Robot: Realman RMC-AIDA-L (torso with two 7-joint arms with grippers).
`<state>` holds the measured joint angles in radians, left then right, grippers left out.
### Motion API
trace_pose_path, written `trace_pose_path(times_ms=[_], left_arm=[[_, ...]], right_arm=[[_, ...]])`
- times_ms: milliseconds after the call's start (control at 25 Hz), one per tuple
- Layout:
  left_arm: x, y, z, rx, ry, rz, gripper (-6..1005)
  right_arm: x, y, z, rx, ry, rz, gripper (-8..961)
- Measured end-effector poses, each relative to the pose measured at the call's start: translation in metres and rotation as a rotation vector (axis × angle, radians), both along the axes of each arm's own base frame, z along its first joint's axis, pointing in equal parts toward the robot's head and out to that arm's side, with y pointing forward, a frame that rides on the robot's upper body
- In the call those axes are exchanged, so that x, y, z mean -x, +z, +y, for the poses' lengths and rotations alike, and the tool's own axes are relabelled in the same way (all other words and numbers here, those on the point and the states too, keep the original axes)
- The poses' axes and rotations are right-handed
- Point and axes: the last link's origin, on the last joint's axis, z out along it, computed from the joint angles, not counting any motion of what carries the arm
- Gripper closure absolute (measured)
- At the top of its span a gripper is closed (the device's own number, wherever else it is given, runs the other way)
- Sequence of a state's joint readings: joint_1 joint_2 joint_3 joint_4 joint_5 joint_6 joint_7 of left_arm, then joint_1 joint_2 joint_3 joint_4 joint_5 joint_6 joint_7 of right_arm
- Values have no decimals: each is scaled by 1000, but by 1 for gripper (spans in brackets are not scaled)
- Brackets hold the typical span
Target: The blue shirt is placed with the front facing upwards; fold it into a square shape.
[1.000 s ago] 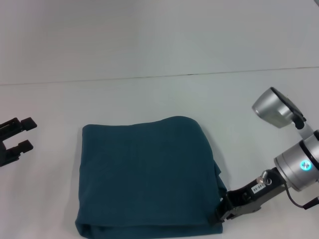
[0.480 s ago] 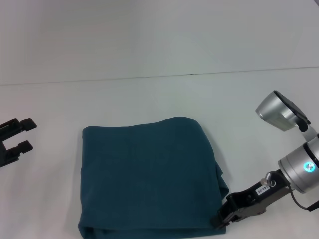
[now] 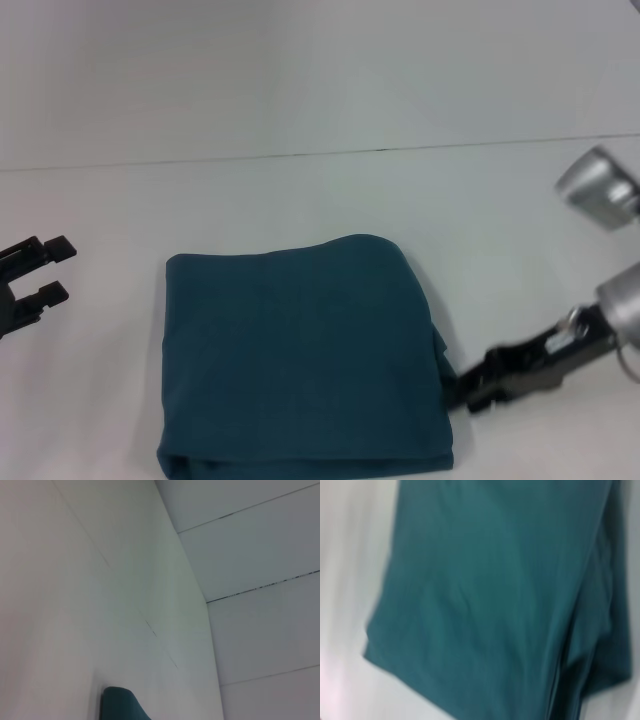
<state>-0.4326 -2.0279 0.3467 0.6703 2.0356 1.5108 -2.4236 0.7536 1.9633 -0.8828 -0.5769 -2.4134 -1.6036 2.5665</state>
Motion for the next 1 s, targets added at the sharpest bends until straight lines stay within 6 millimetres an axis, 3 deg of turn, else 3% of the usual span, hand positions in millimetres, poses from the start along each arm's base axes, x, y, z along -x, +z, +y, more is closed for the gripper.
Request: trace_pose_path(times_ms=[120,160,320,480,640,800,1000], left_arm=[[0,0,0,0,-1,0,214],[0,1,0,0,-5,3,213],[-2,4,-1,-1,-49,30,213],[-16,13,-8,-5,-312,132,213],[-29,17,-28,-48,-596,218,212],[-29,4,-54,-97,-804,310,211],[-24,-25,-83,-83,-903,340,211]], right_arm=[[2,19,10,-92,56,60,477],[7,27,14,-153,149,119,472],[12,33,16,-265,339,225,453],[14,35,16,-406,514,297,434],[14,38,14,-436,614,267,271],[13,27,-4,-413,764,290,178],[7,-4,-31,-359,796,338,91]])
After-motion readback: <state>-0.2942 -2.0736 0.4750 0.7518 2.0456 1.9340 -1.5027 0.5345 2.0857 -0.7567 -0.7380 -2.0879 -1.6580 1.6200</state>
